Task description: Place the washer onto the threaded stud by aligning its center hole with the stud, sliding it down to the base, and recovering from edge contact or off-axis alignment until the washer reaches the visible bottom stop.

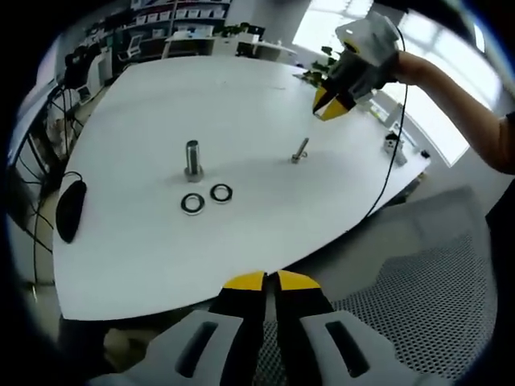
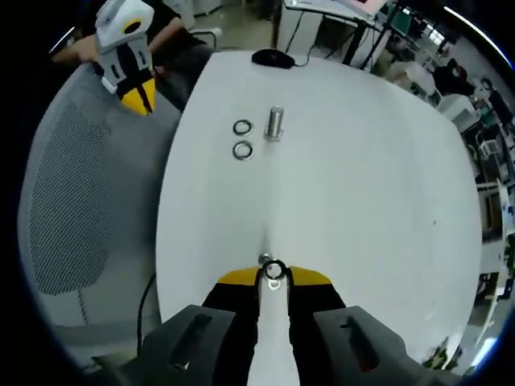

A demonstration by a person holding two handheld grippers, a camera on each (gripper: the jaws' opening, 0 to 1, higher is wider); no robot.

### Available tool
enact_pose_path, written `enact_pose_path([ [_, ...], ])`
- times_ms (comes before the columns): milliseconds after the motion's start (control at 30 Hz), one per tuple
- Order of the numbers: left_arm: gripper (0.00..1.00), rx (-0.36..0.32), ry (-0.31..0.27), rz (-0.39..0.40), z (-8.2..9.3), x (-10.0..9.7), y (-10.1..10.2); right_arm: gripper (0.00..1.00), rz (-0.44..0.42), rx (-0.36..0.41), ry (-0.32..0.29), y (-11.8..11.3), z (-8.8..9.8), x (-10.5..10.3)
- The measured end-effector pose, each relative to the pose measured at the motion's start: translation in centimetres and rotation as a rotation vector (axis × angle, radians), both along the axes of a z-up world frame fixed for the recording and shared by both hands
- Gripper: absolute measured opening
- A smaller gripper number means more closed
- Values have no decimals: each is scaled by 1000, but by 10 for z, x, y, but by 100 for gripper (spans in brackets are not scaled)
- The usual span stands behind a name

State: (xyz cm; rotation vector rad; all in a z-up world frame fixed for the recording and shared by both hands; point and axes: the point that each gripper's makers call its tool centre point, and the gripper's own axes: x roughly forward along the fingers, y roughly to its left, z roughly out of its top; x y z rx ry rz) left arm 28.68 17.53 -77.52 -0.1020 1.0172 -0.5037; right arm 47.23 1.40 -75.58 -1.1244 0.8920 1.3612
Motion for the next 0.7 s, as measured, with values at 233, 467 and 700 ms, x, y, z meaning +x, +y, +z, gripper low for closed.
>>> enact_pose_path([
  [233, 1, 3, -11, -7, 1, 1, -1, 13, -2, 2, 1, 1, -1, 3],
  [467, 0, -3, -12, -17, 2, 0, -3, 13, 4, -5, -5, 1, -2, 7],
  [700, 0, -9, -19, -16, 4, 2, -3, 13, 14, -46, 24, -6, -18, 5],
])
